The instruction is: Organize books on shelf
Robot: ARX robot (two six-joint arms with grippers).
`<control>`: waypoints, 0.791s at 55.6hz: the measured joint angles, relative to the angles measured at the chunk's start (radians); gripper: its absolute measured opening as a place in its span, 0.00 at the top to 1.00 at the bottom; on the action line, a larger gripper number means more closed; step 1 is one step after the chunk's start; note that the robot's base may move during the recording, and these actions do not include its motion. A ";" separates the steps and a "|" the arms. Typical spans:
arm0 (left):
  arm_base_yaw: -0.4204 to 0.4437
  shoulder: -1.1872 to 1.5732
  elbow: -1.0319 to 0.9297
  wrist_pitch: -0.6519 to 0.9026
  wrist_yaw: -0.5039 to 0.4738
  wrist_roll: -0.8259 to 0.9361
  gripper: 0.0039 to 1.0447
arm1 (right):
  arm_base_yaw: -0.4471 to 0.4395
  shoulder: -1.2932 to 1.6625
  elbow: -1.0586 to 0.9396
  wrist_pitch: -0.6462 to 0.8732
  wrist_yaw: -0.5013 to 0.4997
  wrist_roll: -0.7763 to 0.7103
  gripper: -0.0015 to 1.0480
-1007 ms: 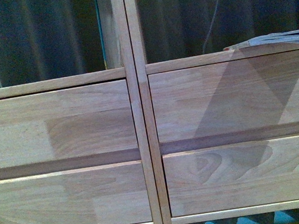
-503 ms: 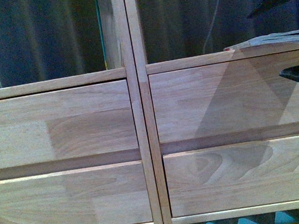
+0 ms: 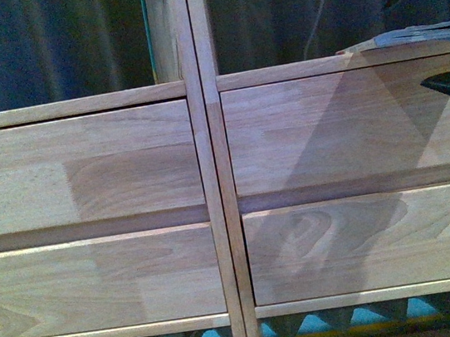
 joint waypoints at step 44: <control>0.242 0.236 0.037 0.276 0.346 -0.082 0.07 | -0.028 -0.133 -0.132 0.185 -0.115 0.174 0.93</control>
